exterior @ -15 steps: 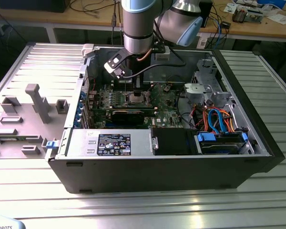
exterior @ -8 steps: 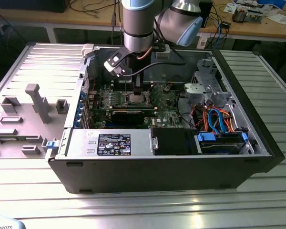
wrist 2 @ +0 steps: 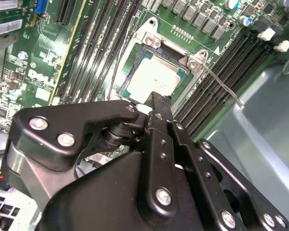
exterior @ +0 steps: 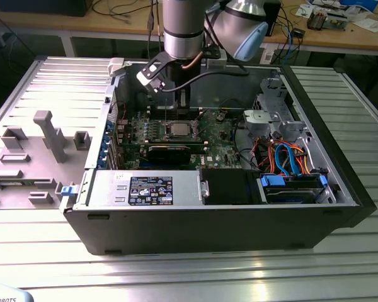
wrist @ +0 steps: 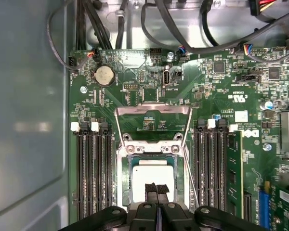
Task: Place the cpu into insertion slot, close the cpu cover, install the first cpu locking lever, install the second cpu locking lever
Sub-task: 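Close the cpu cover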
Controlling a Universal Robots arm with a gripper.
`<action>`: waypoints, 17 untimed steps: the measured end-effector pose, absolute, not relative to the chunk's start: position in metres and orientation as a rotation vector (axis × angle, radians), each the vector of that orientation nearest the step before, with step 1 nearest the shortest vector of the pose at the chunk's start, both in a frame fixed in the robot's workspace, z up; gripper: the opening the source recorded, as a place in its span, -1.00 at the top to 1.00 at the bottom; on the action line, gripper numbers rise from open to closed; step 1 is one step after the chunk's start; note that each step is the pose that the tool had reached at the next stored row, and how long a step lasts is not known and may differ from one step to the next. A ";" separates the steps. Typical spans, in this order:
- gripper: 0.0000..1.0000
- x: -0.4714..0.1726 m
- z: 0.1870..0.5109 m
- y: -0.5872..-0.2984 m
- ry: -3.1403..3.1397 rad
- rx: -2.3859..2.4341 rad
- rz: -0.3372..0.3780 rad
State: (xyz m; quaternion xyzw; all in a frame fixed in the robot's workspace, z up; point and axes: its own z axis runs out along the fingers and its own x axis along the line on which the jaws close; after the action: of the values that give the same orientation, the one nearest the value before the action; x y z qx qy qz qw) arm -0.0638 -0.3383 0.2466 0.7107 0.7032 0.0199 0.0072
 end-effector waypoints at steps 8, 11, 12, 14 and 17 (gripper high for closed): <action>0.79 -0.064 0.261 -0.338 2.198 2.221 0.061; 0.79 -0.064 0.261 -0.338 2.198 2.221 0.060; 0.79 -0.064 0.261 -0.338 2.198 2.221 0.060; 0.79 -0.064 0.261 -0.338 2.198 2.221 0.060; 0.79 -0.056 0.261 -0.338 2.214 2.238 0.026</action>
State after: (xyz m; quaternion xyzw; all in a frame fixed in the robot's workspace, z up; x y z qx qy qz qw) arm -0.0562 -0.3382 0.2611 0.7109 0.7032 0.0083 -0.0034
